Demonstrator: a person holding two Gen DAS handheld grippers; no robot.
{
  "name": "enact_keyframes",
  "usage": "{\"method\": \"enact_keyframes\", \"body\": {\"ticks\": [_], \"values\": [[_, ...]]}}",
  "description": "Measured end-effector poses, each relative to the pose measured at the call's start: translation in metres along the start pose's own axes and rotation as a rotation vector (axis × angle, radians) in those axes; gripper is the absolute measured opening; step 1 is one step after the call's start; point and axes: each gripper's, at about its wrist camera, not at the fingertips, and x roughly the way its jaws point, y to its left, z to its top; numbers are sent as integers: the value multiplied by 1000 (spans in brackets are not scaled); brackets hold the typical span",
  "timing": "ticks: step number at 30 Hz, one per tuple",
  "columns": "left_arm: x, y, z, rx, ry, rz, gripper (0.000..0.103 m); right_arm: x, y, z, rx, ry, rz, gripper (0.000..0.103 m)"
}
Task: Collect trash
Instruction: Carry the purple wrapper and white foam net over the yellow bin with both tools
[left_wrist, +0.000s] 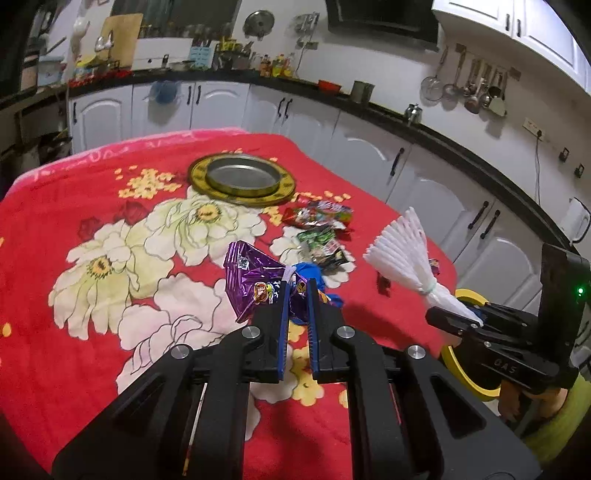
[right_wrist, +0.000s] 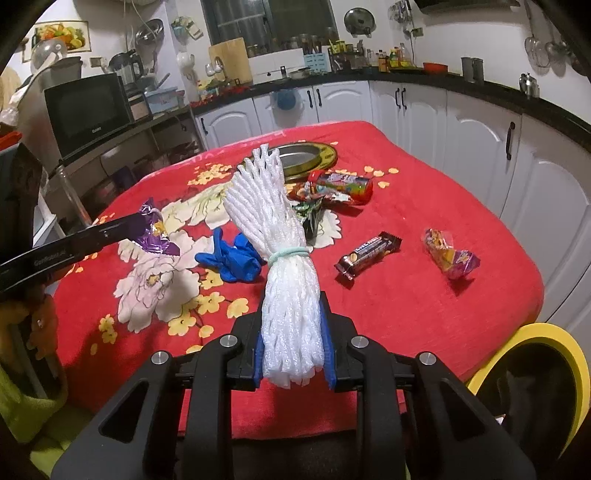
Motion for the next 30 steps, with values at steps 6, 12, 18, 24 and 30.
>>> {"method": "enact_keyframes", "body": {"ticks": [6, 12, 18, 24, 30], "values": [[-7, -12, 2, 21, -27, -12, 5, -12, -2, 1, 5, -26, -5, 23], [-13, -25, 5, 41, -52, -28, 5, -24, -7, 4, 15, -52, -18, 23], [-16, -39, 8, 64, -71, -39, 5, -34, -14, 4, 31, -76, -34, 23], [-17, -53, 10, 78, -80, -58, 5, -46, -23, 1, 49, -93, -51, 23], [-12, -69, 11, 87, -82, -89, 5, -58, -34, -4, 67, -110, -74, 23]]}}
